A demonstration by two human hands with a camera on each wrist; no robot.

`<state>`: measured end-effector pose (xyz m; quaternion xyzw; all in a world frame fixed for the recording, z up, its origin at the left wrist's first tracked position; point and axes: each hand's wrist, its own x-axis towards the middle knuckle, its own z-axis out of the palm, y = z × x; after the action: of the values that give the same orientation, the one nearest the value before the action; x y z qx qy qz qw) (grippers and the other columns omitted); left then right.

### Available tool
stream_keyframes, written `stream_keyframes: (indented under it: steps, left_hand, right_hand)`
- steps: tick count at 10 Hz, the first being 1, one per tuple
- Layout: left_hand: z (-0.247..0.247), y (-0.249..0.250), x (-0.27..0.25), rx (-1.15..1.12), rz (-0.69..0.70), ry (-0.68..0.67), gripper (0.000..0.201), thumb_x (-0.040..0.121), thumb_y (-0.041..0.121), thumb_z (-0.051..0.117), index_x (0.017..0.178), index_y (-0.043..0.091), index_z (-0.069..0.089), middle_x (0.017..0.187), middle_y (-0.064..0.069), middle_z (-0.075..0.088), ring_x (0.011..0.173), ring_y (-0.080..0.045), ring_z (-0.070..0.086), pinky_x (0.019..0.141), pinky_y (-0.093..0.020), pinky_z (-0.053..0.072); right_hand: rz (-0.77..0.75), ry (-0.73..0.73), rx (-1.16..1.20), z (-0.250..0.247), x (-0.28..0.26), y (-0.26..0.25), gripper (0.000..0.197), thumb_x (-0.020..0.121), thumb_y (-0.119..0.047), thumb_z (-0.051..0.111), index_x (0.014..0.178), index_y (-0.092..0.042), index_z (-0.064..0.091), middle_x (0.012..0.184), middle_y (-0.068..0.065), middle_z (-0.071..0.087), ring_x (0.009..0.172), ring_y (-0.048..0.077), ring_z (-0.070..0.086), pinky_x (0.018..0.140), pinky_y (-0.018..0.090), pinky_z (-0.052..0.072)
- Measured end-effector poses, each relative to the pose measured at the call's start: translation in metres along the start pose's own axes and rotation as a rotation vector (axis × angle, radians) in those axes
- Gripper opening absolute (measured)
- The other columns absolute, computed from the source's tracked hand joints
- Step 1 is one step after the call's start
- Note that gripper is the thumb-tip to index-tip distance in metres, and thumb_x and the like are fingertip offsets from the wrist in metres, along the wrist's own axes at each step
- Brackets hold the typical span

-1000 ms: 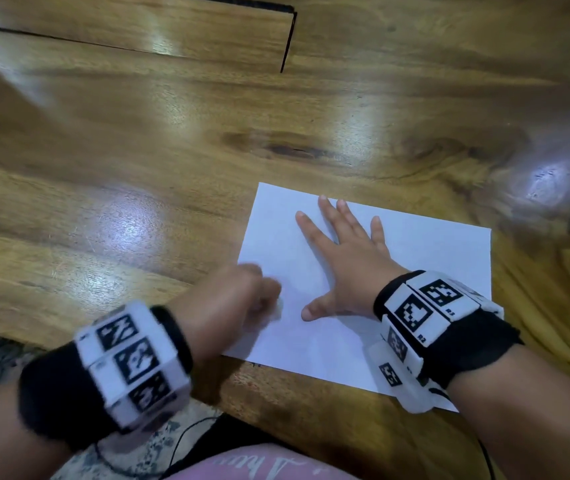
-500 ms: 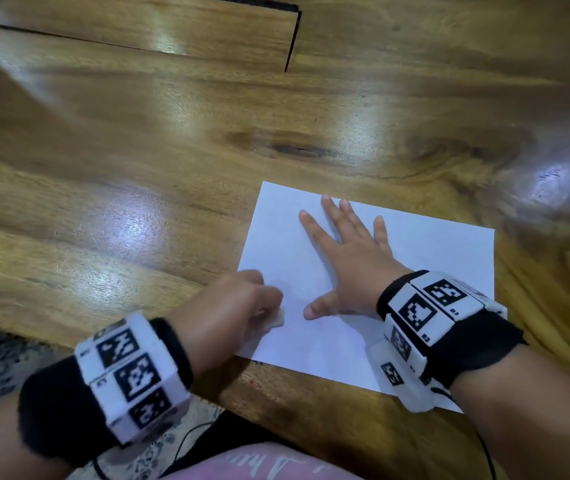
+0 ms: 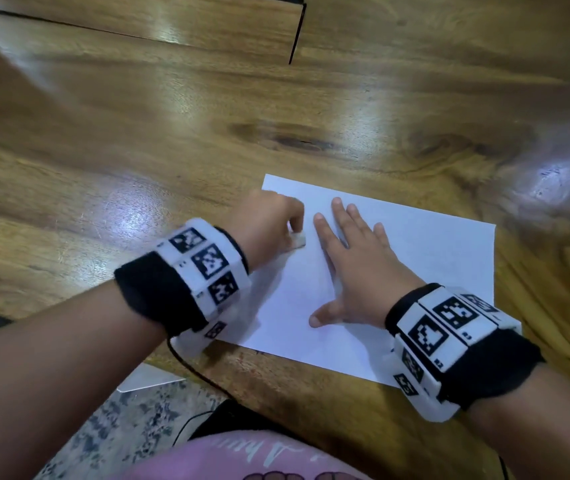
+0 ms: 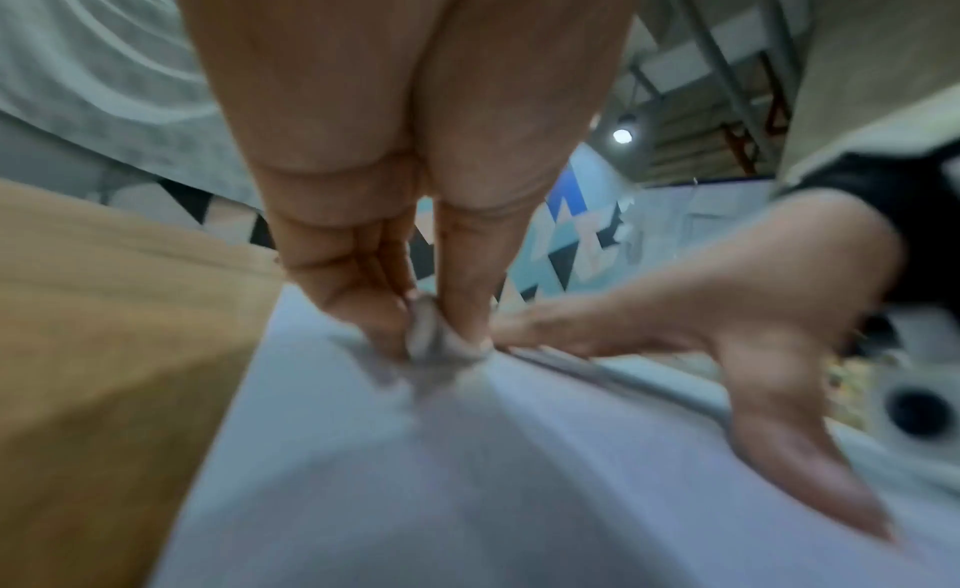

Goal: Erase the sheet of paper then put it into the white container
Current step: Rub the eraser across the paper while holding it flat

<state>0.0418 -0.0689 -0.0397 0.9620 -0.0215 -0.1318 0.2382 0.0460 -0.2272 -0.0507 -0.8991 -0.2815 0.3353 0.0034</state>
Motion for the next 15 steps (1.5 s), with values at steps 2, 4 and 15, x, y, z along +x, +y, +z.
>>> stream_keyframes:
  steps: [2,4,15]
  left_hand:
    - [0.018,-0.006,-0.064,-0.007,0.137,-0.314,0.026,0.084,0.022,0.057,0.062,0.023,0.043,0.072,0.001,0.043,0.069,-0.023,0.048,0.064,-0.031,0.038]
    - [0.006,-0.006,-0.011,0.021,0.124,-0.067,0.015,0.081,0.024,0.057,0.084,0.009,0.062,0.084,-0.013,0.062,0.079,-0.03,0.056,0.067,-0.029,0.037]
    - [0.019,-0.038,-0.066,-0.127,0.217,-0.187,0.014,0.08,0.02,0.064,0.066,0.019,0.06,0.072,0.002,0.05,0.066,-0.015,0.051,0.062,-0.028,0.041]
  right_hand:
    - [-0.008,0.008,0.019,0.002,0.0,0.002,0.136,0.062,-0.064,0.073,0.146,-0.021,-0.025,0.149,0.004,-0.041,0.139,0.02,-0.033,0.115,0.043,-0.015]
    - [-0.012,0.018,0.038,0.002,0.0,0.002,0.136,0.062,-0.063,0.075,0.147,-0.023,-0.023,0.149,0.002,-0.04,0.14,0.018,-0.032,0.116,0.043,-0.014]
    - [-0.001,0.002,0.056,0.002,0.0,0.002,0.136,0.062,-0.063,0.074,0.146,-0.024,-0.026,0.148,0.0,-0.042,0.138,0.016,-0.035,0.114,0.041,-0.017]
